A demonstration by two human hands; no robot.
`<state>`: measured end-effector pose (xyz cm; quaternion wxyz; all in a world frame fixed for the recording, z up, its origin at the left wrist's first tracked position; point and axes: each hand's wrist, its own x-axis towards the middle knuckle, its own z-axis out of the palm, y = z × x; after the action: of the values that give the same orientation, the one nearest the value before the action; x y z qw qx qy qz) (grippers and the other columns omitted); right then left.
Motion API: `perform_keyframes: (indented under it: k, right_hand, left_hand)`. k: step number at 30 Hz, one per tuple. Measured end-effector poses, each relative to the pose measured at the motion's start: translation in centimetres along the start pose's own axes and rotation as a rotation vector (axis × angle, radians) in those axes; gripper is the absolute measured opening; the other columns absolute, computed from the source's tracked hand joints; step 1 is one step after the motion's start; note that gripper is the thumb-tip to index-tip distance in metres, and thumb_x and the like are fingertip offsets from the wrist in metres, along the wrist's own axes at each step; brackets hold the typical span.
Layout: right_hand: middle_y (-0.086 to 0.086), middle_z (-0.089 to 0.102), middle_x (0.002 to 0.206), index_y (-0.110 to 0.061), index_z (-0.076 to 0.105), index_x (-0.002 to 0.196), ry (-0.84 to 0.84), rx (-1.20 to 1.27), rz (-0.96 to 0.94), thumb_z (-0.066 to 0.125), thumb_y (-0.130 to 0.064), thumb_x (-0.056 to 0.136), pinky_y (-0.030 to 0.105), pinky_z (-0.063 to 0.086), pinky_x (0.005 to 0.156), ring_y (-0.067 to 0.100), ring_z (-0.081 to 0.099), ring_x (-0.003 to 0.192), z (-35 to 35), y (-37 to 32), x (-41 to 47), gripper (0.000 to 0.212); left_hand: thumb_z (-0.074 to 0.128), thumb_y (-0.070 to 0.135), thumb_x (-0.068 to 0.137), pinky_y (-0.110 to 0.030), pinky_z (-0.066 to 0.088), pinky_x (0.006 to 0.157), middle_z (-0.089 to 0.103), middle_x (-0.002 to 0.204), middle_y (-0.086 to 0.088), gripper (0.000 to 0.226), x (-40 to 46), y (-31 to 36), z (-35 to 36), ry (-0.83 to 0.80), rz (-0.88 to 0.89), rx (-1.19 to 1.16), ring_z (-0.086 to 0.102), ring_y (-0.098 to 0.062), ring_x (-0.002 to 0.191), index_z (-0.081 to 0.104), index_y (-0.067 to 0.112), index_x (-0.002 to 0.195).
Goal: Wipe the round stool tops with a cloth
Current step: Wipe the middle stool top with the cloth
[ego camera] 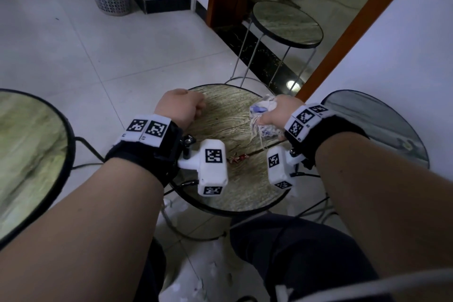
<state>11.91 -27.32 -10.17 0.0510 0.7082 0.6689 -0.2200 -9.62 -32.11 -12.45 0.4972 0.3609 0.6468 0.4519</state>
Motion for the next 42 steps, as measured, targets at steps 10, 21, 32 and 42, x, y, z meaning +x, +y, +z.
perform_keyframes:
  k: [10,21,32,42]
  right_hand:
    - [0.006,0.062,0.079,-0.017,0.057,0.08,-0.008,0.026,-0.036,0.07,-0.037,0.074,0.03,0.049,0.066,0.024,0.061,0.071,-0.7,-1.8,1.7,0.024]
    - [0.001,0.058,0.077,-0.024,0.046,0.069,0.016,0.09,-0.123,0.066,-0.028,0.082,0.036,0.053,0.071,0.023,0.061,0.074,-1.4,-3.7,2.3,0.024]
    - [0.005,0.064,0.087,-0.015,0.059,0.097,0.012,0.11,-0.08,0.071,-0.035,0.075,0.042,0.057,0.078,0.025,0.065,0.079,-1.5,-4.3,3.6,0.032]
    - [0.003,0.063,0.1,-0.018,0.058,0.113,0.083,0.108,-0.17,0.068,-0.02,0.079,0.029,0.049,0.074,0.022,0.061,0.089,-1.1,-4.5,3.9,0.036]
  left_hand:
    - [0.058,0.015,0.086,-0.028,0.04,0.064,0.061,0.072,-0.008,0.021,0.9,-0.3,-0.2,0.02,-0.006,-0.003,0.052,-0.022,0.065,0.059,0.013,0.065]
    - [0.06,0.03,0.072,-0.036,0.049,0.078,0.067,0.081,-0.011,0.017,1.3,-0.2,0.1,0.005,-0.025,0.054,0.058,-0.023,0.073,0.061,0.016,0.063]
    - [0.061,0.03,0.074,-0.041,0.05,0.084,0.067,0.08,-0.01,0.017,1.5,-0.1,0.3,-0.001,-0.035,0.054,0.058,-0.023,0.074,0.061,0.018,0.062]
    - [0.058,0.013,0.088,-0.028,0.042,0.062,0.06,0.073,-0.008,0.02,1.5,0.0,0.4,-0.024,-0.048,-0.007,0.05,-0.018,0.064,0.057,0.01,0.068]
